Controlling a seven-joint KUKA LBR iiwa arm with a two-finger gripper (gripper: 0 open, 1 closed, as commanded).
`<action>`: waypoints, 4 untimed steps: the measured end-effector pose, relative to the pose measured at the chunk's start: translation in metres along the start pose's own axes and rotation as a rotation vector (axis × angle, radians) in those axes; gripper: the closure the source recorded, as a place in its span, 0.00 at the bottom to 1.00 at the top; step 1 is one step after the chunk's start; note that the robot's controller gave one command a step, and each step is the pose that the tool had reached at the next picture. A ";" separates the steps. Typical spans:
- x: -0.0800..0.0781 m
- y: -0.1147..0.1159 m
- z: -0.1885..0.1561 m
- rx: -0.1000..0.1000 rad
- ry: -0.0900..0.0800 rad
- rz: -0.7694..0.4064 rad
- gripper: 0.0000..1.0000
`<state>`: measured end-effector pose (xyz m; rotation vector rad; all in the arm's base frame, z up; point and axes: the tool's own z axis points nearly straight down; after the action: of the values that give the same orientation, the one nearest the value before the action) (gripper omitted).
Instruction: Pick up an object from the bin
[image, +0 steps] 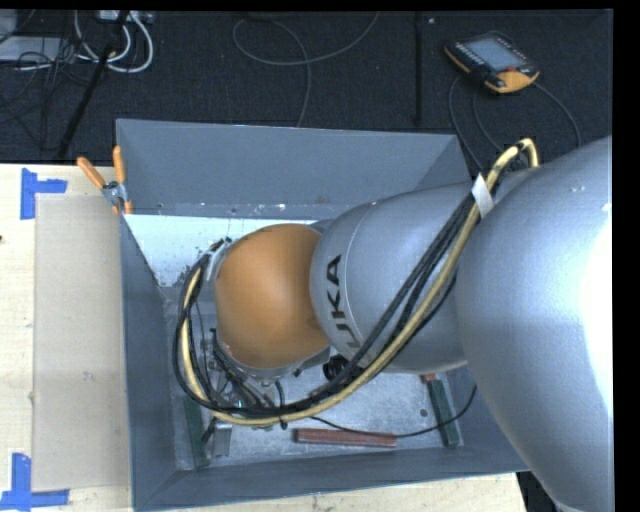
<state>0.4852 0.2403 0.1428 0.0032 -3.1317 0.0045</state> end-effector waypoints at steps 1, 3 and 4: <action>-0.002 -0.001 -0.004 -0.002 -0.007 0.004 0.00; -0.013 -0.055 0.062 0.000 -0.011 -0.157 0.00; -0.003 -0.022 0.074 0.000 -0.016 -0.353 0.00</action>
Offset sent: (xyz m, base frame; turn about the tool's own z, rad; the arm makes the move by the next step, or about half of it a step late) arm 0.0057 -0.1068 -0.0462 -0.2015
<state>0.4872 0.2181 0.0687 0.5556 -3.0975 0.0014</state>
